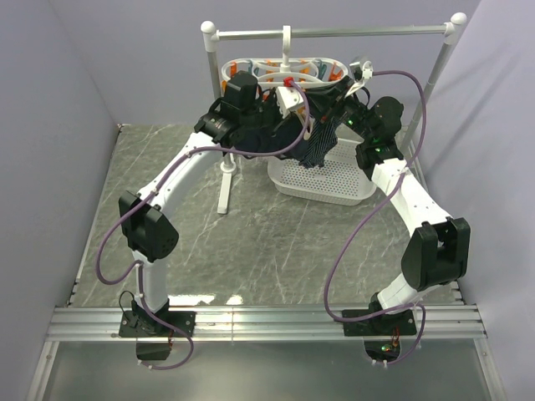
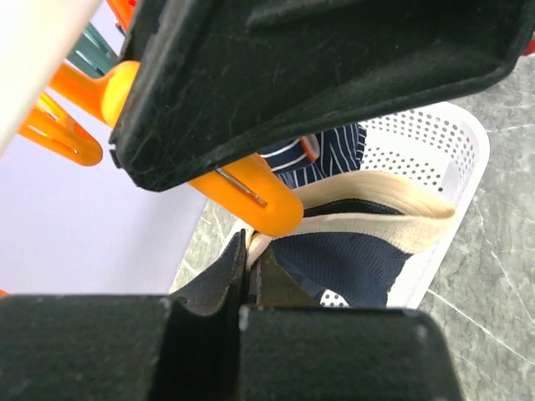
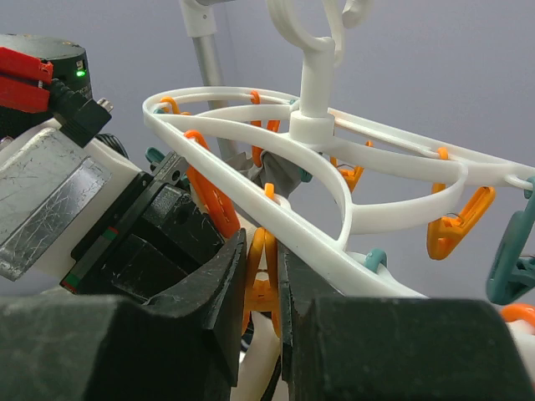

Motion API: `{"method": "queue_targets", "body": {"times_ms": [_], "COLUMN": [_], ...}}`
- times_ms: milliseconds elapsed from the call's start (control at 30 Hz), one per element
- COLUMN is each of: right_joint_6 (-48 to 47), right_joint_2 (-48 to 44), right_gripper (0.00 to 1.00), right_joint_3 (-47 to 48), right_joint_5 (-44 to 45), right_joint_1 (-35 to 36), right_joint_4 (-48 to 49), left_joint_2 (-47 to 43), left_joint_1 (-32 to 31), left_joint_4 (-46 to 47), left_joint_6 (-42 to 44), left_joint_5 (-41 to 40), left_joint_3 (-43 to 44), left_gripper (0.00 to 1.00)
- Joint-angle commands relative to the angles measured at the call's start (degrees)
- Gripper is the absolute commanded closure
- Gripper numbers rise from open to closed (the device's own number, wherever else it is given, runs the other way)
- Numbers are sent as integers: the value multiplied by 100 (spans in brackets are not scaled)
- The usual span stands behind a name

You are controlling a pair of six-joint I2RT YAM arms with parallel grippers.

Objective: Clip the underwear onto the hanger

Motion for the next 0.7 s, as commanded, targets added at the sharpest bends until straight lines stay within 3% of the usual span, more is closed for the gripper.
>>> {"method": "queue_targets", "body": {"times_ms": [0,367,667], "right_joint_6": [-39,-584,-418], "right_joint_2": [25,-37,-10], "right_gripper": [100,100,100], "right_joint_3": [34,-1,-1], "right_joint_5": [-467,-379,-458], "right_joint_1": [37,124,116], "right_joint_4": [183,-72,6], "left_joint_2": [-91,-223,-100], "left_joint_1": [43,43,25], "left_joint_4": [311,373,338], "left_joint_6": [-208,-349,-401], "left_joint_5": [-6,205,64], "left_joint_3": [251,216,400], "left_gripper": [100,100,100]}}
